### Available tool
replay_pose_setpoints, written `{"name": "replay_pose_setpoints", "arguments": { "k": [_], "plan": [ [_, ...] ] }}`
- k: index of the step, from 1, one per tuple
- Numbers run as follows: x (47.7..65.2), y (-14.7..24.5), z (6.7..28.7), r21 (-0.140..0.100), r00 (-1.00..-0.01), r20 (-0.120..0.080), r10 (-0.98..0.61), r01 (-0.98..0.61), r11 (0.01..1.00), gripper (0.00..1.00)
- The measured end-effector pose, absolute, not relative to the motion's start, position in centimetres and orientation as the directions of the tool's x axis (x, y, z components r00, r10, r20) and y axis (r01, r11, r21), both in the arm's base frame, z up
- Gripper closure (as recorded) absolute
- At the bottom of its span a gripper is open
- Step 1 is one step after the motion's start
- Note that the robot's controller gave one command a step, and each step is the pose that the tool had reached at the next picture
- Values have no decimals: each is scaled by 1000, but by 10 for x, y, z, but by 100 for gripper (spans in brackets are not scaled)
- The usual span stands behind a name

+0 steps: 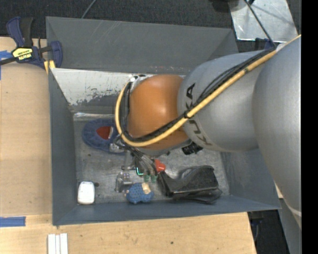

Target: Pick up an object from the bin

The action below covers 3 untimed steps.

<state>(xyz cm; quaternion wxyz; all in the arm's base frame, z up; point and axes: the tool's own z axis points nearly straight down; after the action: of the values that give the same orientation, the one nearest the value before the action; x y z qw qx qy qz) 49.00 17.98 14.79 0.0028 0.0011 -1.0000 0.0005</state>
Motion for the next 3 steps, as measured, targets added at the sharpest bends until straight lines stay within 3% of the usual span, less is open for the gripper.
{"name": "replay_pose_setpoints", "arguments": {
  "k": [1, 2, 3],
  "plan": [
    [523, 177, 145, 2, -991, -4, 131, 131, 991, 0],
    [549, 133, 116, -1, -955, -1, 298, 298, 955, 0],
    [577, 125, 83, 10, -911, -16, 412, 412, 911, 0]
  ]
}}
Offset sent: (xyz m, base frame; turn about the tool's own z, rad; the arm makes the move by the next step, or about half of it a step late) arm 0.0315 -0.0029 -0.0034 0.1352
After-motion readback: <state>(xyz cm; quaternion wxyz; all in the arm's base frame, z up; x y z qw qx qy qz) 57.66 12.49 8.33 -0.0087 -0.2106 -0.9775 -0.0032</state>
